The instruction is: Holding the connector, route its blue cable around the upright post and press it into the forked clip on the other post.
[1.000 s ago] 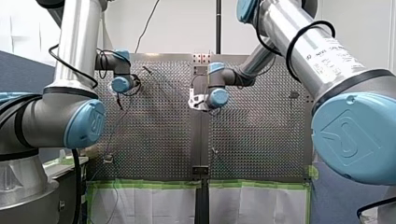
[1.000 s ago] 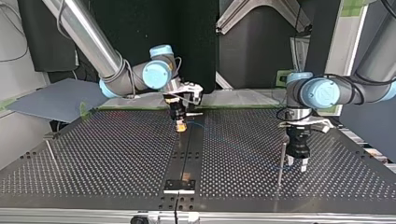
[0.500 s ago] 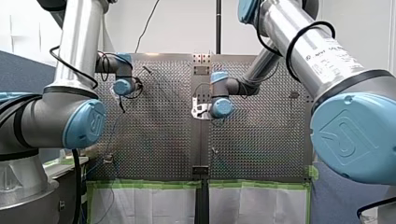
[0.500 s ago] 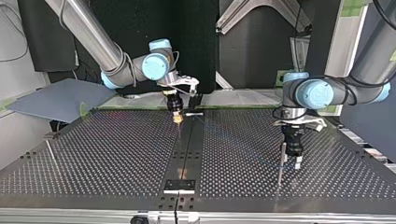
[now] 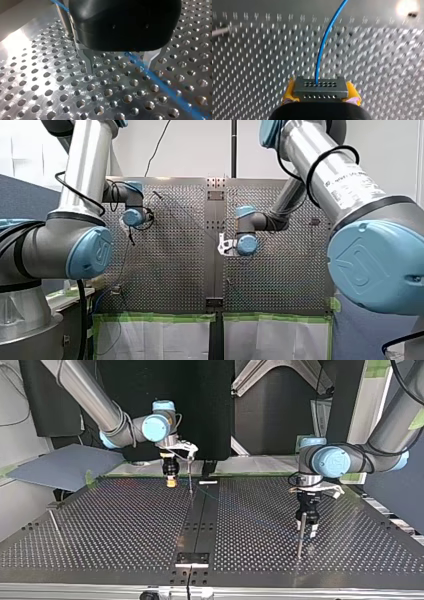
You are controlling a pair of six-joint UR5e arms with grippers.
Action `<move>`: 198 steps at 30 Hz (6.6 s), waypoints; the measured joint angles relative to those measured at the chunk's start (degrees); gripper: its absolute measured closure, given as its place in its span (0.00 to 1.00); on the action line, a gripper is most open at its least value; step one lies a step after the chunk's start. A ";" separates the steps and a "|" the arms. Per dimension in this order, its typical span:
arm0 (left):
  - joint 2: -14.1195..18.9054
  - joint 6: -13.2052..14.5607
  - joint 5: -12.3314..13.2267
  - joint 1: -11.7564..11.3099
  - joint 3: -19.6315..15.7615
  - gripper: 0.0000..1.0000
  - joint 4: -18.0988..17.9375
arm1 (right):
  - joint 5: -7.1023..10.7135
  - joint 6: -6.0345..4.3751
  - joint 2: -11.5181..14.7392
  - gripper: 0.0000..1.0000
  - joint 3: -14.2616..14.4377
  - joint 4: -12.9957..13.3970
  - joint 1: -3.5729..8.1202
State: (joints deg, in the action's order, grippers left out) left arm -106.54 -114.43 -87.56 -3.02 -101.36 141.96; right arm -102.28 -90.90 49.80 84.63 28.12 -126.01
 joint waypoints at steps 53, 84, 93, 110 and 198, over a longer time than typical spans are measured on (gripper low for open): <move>-0.01 0.09 -0.37 -0.01 0.03 0.02 0.12 | -6.02 -6.54 -14.88 1.00 26.16 26.15 8.55; -0.02 0.09 -0.37 -0.12 0.02 0.02 0.17 | 4.63 -1.67 -13.02 1.00 27.75 29.46 9.96; -0.01 0.09 -0.37 -0.02 0.03 0.02 0.18 | 6.92 -1.19 -8.51 1.00 25.56 25.72 10.97; -0.01 -0.58 -2.19 -0.07 0.01 0.02 1.36 | 9.97 -0.03 0.46 1.00 25.17 24.23 12.30; 0.07 -8.73 -2.80 -2.68 -5.41 0.02 7.24 | 9.98 0.62 1.94 1.00 26.42 23.42 14.12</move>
State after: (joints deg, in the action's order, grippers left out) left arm -106.46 -123.16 -90.35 -5.70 -106.76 149.19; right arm -92.29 -90.28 51.74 111.06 51.53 -111.89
